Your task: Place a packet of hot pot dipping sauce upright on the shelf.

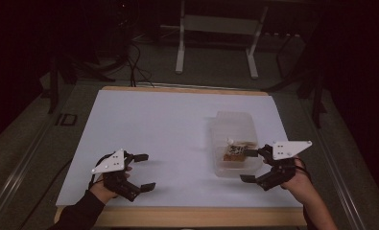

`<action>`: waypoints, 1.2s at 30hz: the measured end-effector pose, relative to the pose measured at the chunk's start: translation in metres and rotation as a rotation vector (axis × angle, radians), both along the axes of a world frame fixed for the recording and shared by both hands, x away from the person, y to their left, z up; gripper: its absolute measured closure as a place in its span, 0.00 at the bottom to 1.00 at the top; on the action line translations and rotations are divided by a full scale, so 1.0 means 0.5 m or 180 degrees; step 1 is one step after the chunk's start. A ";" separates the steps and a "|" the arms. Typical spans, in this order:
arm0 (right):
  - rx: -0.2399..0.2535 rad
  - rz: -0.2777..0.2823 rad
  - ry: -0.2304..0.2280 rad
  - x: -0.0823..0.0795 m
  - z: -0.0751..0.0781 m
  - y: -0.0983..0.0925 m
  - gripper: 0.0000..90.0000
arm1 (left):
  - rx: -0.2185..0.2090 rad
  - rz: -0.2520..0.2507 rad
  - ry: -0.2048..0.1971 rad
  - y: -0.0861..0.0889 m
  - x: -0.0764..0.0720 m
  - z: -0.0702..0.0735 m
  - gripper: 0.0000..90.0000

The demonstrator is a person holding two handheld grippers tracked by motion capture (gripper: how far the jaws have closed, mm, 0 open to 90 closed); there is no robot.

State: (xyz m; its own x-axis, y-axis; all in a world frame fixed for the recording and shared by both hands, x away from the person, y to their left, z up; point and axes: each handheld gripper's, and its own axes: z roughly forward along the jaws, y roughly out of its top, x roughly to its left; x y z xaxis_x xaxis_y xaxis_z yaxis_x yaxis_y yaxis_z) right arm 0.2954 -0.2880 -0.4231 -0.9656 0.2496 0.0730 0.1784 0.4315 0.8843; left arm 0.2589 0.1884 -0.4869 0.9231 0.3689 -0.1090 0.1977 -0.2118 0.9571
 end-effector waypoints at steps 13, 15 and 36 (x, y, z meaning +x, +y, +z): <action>-0.0043 -0.0080 0.0058 -0.029 -0.044 0.007 0.18 | 0.0044 -0.0009 0.0023 0.002 -0.003 -0.006 0.02; -0.0080 -0.0096 0.0048 -0.034 -0.049 0.008 0.18 | 0.0047 -0.0012 0.0030 0.001 -0.004 -0.007 0.02; -0.0170 -0.0406 -0.0045 -0.053 -0.086 0.003 0.17 | 0.0128 -0.0026 0.0047 -0.011 -0.008 -0.017 0.02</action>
State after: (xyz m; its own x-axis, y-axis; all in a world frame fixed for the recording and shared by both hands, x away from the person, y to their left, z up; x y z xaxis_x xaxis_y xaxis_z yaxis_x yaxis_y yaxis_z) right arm 0.2688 -0.2862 -0.4661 -0.9266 0.3737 0.0430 0.2226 0.4525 0.8635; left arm 0.2548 0.1830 -0.4952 0.9244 0.3658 -0.1079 0.2099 -0.2517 0.9448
